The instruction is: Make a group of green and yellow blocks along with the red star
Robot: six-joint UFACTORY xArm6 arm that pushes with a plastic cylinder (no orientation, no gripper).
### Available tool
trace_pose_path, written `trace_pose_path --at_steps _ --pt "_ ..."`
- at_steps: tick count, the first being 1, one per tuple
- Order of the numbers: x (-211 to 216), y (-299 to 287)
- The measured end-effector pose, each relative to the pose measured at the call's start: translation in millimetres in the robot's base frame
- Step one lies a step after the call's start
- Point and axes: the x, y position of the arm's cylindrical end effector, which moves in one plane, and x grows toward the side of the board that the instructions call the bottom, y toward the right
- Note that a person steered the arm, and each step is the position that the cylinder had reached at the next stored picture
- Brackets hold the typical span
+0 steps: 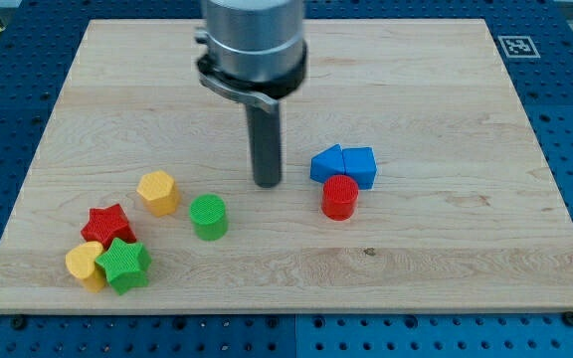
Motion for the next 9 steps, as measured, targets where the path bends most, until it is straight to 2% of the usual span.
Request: trace_pose_path --at_steps 1,2,3,5,9 --pt "33 1" --pt "38 -23" --pt "38 -58" --pt "17 -47" --pt "34 -94"
